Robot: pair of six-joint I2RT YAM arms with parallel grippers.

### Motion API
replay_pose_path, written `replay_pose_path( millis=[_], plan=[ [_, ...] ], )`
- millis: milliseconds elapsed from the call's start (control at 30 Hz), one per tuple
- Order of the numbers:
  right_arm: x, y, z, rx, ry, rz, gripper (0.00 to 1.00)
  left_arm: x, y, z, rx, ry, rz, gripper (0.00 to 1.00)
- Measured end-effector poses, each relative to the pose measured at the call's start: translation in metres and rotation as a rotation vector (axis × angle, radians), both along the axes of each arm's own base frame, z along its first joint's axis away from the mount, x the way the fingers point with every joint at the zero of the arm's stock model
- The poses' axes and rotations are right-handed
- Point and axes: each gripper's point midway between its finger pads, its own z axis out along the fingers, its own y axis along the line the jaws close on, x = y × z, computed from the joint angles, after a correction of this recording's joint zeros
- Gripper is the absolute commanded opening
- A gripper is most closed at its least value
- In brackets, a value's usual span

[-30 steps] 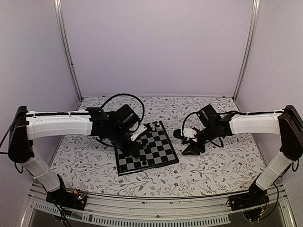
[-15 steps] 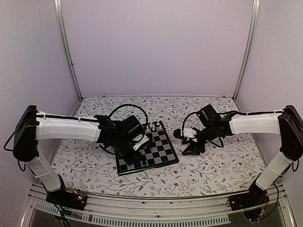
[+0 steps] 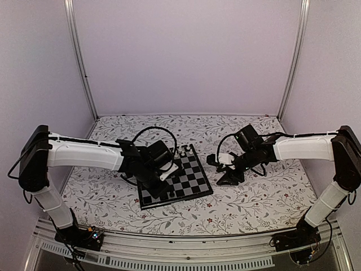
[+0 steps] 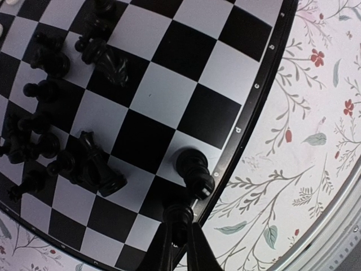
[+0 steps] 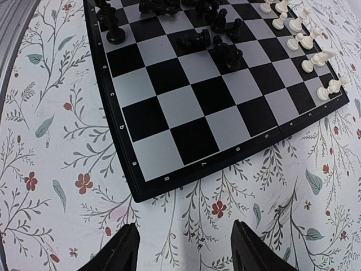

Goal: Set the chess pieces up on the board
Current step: Place the chess piece on the chessboard.

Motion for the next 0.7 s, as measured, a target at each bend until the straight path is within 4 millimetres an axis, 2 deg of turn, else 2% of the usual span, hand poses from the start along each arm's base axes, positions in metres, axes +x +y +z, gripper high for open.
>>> replay_pose_path(
  millis=[133, 300, 467, 567, 700],
  plan=[
    [0.000, 0.000, 0.000, 0.000, -0.001, 0.001, 0.58, 0.003, 0.002, -0.002, 0.013, -0.013, 0.005, 0.19],
    [0.000, 0.000, -0.001, -0.002, 0.001, 0.002, 0.58, 0.005, 0.004, -0.003, 0.025, -0.022, 0.014, 0.32],
    [-0.001, 0.000, -0.004, -0.004, 0.010, 0.004, 0.58, 0.005, 0.005, -0.001, 0.024, -0.029, 0.014, 0.34],
    [-0.002, -0.001, -0.006, -0.009, 0.019, 0.004, 0.58, 0.008, 0.006, 0.015, -0.003, -0.057, 0.020, 0.35],
    [-0.003, 0.000, -0.006, -0.007, 0.023, 0.007, 0.58, 0.023, 0.014, 0.052, -0.071, -0.134, 0.067, 0.36]
  ],
)
